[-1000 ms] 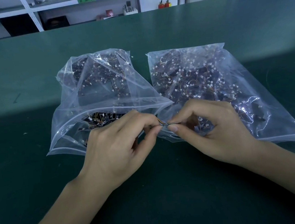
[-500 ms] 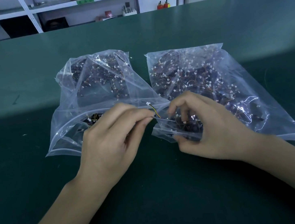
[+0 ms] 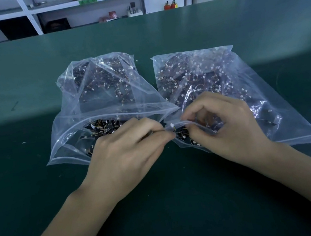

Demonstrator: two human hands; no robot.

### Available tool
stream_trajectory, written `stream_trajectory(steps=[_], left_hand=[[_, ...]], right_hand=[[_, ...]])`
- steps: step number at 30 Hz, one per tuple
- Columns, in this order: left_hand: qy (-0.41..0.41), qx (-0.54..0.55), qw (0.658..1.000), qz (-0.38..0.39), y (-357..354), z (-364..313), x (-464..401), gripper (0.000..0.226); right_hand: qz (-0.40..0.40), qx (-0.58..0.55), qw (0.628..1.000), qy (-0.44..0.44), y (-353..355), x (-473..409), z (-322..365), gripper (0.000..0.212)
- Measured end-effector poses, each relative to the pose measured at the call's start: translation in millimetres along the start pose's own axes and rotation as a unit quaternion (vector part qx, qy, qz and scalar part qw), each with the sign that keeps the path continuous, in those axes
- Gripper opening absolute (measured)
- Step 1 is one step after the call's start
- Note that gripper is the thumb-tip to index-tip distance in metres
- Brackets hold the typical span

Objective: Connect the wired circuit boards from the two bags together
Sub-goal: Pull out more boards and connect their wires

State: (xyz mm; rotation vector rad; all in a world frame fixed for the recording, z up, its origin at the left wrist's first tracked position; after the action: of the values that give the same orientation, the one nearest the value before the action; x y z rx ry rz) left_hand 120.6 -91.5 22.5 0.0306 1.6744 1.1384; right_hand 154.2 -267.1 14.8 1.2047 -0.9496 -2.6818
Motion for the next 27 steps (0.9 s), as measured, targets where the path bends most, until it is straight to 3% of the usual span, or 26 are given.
stream_trajectory(steps=[5, 12, 16, 20, 24, 27], left_hand=[[-0.003, -0.111, 0.993, 0.034, -8.2, -11.7, -10.4, 0.013], [0.028, -0.104, 0.983, 0.147, -36.7, -15.5, -11.9, 0.036], [0.034, -0.127, 0.975, 0.181, -46.4, -15.3, -11.2, 0.036], [0.026, -0.092, 0.985, 0.146, -40.5, -15.9, -8.4, 0.035], [0.018, -0.026, 0.997, 0.066, -23.5, -13.7, -8.0, 0.009], [0.054, -0.005, 0.997, 0.049, -14.2, -1.0, -5.5, 0.029]], right_hand=[[-0.001, -0.011, 1.000, 0.002, 0.4, 0.0, 1.0, 0.017], [0.005, -0.020, 1.000, 0.008, -4.5, 0.7, 3.6, 0.017], [0.012, -0.022, 1.000, 0.010, -7.5, 1.6, 3.9, 0.021], [0.013, -0.012, 1.000, 0.006, -8.1, 2.0, 1.8, 0.020], [0.016, -0.013, 1.000, 0.002, -8.7, 2.0, 0.0, 0.019], [0.018, -0.009, 1.000, -0.003, -9.3, 2.4, -2.1, 0.020]])
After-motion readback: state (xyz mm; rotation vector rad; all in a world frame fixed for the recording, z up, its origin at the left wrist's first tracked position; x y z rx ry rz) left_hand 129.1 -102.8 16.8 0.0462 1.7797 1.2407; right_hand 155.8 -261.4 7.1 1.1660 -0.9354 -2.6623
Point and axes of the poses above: each hand's wrist, its own x-axis away from the middle knuckle, its own y-axis out of the back of the hand, z = x × y, the point moved 9 cm from there along -x, towards the middle knuckle
